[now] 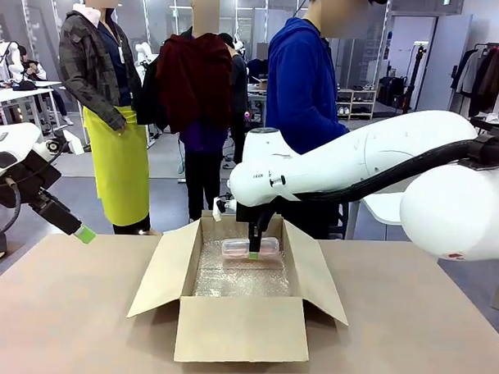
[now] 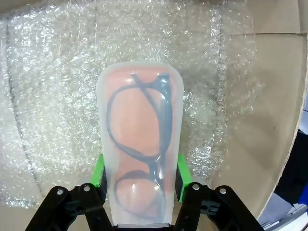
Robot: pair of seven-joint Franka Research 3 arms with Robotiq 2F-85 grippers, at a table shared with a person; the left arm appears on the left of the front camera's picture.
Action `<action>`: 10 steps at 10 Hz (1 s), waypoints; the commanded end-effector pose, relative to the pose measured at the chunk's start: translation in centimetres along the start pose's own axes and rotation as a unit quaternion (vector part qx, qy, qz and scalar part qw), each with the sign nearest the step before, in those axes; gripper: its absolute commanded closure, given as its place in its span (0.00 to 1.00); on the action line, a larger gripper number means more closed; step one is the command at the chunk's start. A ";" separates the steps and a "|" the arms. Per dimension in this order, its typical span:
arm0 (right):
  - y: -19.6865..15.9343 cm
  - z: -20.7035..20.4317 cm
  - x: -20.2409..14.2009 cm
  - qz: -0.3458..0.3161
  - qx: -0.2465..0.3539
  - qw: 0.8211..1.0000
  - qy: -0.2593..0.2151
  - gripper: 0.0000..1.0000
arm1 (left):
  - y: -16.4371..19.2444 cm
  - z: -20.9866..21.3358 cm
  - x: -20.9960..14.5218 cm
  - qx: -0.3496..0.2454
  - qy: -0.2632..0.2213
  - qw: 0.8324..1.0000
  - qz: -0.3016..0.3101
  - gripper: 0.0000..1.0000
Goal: Pack the glasses set securely to prepare it for shipping.
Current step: Place the Glasses case inside the Package Box.
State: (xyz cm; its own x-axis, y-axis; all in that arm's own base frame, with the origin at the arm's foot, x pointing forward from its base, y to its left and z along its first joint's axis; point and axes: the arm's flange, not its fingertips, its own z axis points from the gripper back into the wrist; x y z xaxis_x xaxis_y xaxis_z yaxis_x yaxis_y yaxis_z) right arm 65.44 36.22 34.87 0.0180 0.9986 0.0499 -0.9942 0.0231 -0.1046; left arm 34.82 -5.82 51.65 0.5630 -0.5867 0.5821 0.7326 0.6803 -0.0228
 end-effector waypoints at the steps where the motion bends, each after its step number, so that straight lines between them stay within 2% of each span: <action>1: 0.0 1.1 0.2 -0.010 0.013 1.000 -0.017 0.06 | 0.1 0.1 0.0 -0.004 -0.006 1.000 -0.001 0.00; 2: 0.2 1.4 0.3 -0.009 0.010 1.000 -0.015 0.00 | 0.1 0.1 0.0 -0.004 -0.006 1.000 -0.001 0.00; 4: 0.8 1.6 0.3 -0.013 -0.009 1.000 -0.008 0.00 | 0.1 0.1 0.0 -0.004 -0.006 1.000 -0.001 0.00; 10: 0.0 0.7 0.1 -0.005 0.001 1.000 -0.009 0.00 | 0.1 0.1 0.0 -0.004 -0.006 1.000 -0.001 0.00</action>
State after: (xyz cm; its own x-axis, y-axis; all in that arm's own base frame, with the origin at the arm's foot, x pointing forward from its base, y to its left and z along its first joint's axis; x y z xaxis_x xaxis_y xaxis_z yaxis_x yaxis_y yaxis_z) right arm 65.48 36.14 35.51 0.0281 0.9974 0.0667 -0.9941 0.0349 -0.1027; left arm 34.82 -5.80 51.65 0.5632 -0.5865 0.5821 0.7323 0.6806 -0.0228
